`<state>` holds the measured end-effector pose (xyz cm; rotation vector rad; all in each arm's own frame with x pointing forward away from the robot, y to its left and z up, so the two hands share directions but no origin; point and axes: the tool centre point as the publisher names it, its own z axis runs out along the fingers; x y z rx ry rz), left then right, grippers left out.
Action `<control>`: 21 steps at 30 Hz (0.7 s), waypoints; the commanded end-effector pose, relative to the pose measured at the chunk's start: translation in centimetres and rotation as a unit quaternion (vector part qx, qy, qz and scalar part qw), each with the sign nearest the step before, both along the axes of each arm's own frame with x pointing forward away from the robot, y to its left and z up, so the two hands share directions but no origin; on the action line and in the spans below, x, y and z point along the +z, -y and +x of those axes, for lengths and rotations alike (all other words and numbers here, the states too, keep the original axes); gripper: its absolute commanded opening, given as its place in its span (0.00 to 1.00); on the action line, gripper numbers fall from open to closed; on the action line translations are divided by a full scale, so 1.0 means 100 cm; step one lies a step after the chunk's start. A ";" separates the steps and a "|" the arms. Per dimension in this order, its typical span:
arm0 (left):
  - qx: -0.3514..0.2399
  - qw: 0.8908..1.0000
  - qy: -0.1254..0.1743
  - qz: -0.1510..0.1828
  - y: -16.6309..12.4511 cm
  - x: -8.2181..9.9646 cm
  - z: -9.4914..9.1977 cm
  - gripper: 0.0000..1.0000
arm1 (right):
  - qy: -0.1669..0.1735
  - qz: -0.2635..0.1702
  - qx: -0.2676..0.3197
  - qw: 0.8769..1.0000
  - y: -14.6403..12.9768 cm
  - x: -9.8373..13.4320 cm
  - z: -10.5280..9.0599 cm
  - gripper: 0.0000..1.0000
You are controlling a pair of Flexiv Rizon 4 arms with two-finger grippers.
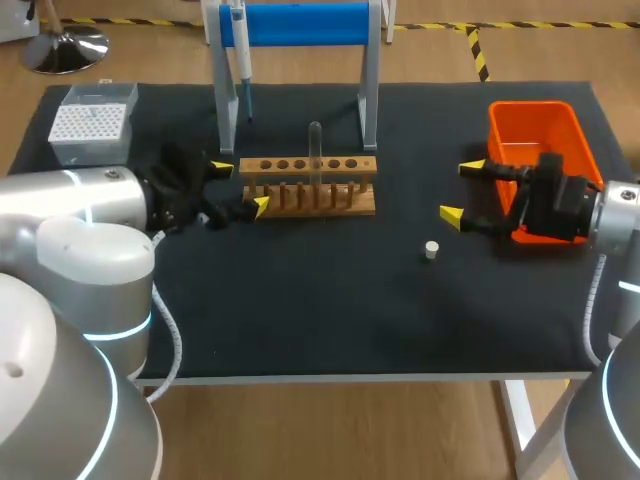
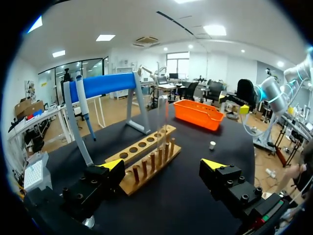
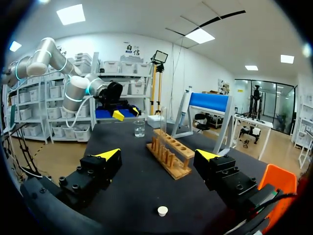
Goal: Invert the test tube, pick up the pipette, mount the tip to pipette, aspirate from beaker and dispense into the tube, eject the tip, return the pipette, and cap with the stopper.
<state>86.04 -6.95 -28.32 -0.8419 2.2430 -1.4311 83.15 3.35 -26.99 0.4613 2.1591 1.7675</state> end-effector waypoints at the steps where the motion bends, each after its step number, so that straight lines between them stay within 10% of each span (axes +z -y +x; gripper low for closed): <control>1: -0.001 1.000 -0.010 0.010 0.001 0.003 0.002 1.00 | 0.000 0.000 -0.001 1.000 0.000 0.000 -0.001 1.00; 21: -0.001 1.000 -0.010 0.010 0.001 0.003 0.002 1.00 | -0.014 0.030 0.105 0.994 -0.040 0.020 0.043 1.00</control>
